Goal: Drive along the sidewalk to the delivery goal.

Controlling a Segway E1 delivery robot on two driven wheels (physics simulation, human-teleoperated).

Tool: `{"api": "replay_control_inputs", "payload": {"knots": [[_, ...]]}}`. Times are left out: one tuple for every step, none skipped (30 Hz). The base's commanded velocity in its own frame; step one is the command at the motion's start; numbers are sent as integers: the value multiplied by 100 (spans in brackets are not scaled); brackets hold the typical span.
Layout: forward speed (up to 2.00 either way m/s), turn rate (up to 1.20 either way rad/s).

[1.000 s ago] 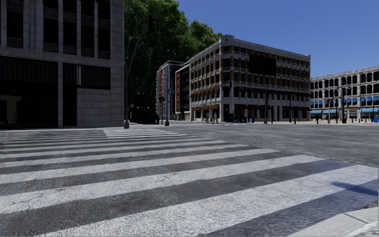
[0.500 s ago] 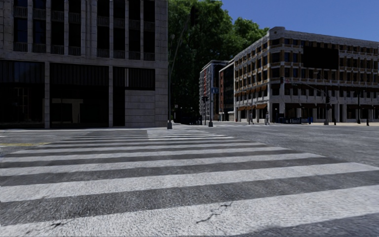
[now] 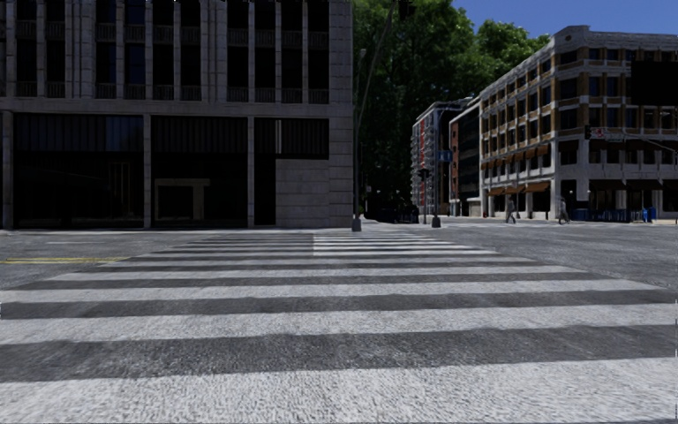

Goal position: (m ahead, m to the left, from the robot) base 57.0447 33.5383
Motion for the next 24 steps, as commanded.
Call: {"api": "replay_control_inputs", "payload": {"knots": [[200,56],[200,56],[200,56],[200,56],[200,56],[200,56],[200,56],[200,55],[200,55],[200,54],[200,53],[200,52],[200,52],[200,50],[200,0],[200,0],[200,0],[200,0],[200,0],[200,0],[200,0],[200,0],[200,0],[200,0]]}}
